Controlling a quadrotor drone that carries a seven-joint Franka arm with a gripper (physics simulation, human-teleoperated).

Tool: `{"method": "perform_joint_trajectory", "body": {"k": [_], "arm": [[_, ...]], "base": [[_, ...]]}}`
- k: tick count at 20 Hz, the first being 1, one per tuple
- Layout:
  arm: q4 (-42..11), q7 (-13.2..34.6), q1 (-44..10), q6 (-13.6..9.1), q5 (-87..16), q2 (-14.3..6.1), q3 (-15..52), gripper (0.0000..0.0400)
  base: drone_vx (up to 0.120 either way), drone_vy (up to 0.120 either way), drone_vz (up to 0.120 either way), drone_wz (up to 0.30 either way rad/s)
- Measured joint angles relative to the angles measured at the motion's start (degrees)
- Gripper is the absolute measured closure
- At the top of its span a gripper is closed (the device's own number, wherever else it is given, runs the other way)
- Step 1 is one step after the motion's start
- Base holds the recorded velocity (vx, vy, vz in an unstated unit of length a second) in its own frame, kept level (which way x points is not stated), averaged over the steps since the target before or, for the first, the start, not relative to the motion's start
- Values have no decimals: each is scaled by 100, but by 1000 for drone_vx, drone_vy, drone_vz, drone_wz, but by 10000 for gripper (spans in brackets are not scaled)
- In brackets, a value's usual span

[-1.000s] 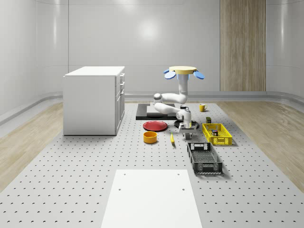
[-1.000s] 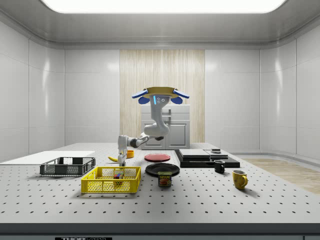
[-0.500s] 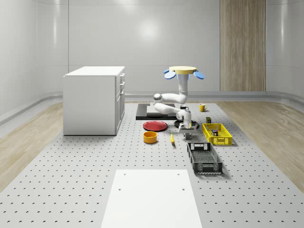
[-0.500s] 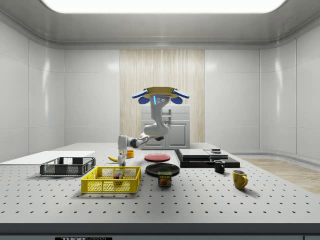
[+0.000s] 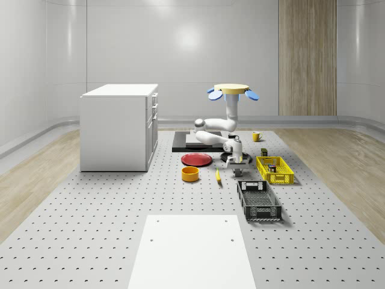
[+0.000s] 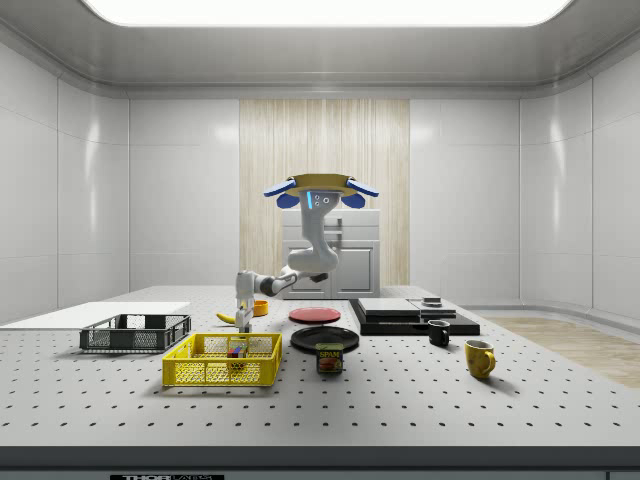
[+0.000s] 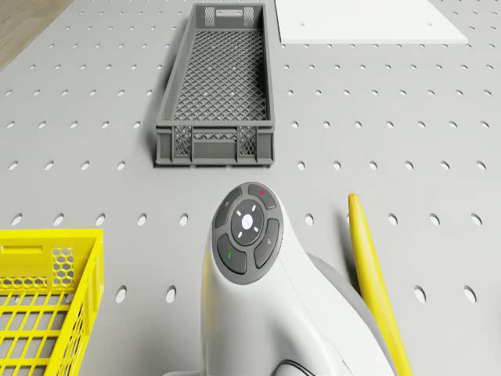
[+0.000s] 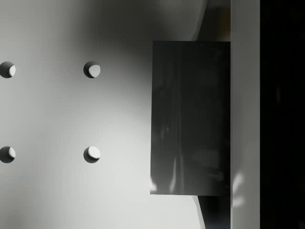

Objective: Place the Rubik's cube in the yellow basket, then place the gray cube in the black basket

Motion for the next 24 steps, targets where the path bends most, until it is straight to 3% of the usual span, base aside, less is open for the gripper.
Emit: {"method": "perform_joint_trajectory", "body": {"k": [4,16,24], "arm": [[-57,-7,39,-74,112,5,128,148],[-208,-11,126,-262,493,-9,544,148],[-218,-9,128,-268,529,-18,579,148]], "base": [[0,0,10,0],[0,3,103,0],[15,120,0,0]]}}
